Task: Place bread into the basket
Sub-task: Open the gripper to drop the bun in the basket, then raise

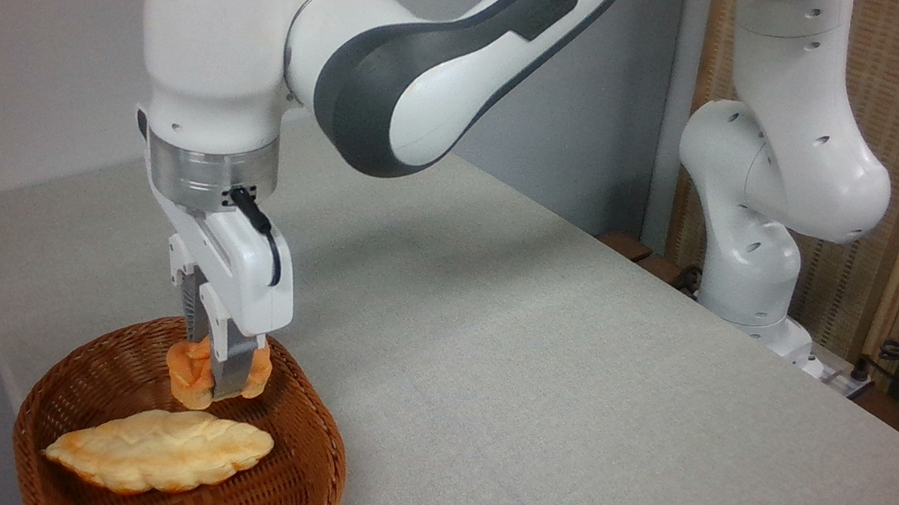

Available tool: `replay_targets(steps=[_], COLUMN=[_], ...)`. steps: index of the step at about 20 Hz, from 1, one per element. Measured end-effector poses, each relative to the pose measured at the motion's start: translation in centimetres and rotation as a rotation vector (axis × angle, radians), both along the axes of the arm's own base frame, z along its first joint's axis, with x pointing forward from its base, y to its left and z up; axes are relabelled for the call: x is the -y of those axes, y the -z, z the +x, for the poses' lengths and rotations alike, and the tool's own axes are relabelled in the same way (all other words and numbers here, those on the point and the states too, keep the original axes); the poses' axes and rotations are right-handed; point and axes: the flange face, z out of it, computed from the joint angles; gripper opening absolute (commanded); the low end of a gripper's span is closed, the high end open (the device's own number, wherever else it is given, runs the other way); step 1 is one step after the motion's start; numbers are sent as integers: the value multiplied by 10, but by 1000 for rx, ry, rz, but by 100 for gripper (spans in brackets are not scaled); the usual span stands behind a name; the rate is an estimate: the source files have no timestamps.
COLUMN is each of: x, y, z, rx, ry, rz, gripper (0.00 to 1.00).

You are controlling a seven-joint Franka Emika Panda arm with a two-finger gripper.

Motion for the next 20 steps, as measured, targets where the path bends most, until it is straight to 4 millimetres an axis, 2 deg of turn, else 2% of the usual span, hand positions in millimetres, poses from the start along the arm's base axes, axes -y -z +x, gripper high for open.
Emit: replay_targets(steps=[8, 11, 13, 16, 18, 20], x=[2, -3, -12, -23, -26, -25], y=[-2, -9, -22, -61, -99, -125], z=[1, 3, 4, -6, -30, -54], rx=[6, 16, 37, 73, 55, 23], ry=[3, -19, -45, -68, -61, -47], rz=[-2, -6, -9, -10, -8, -1], gripper=[100, 100, 100, 100, 100, 100])
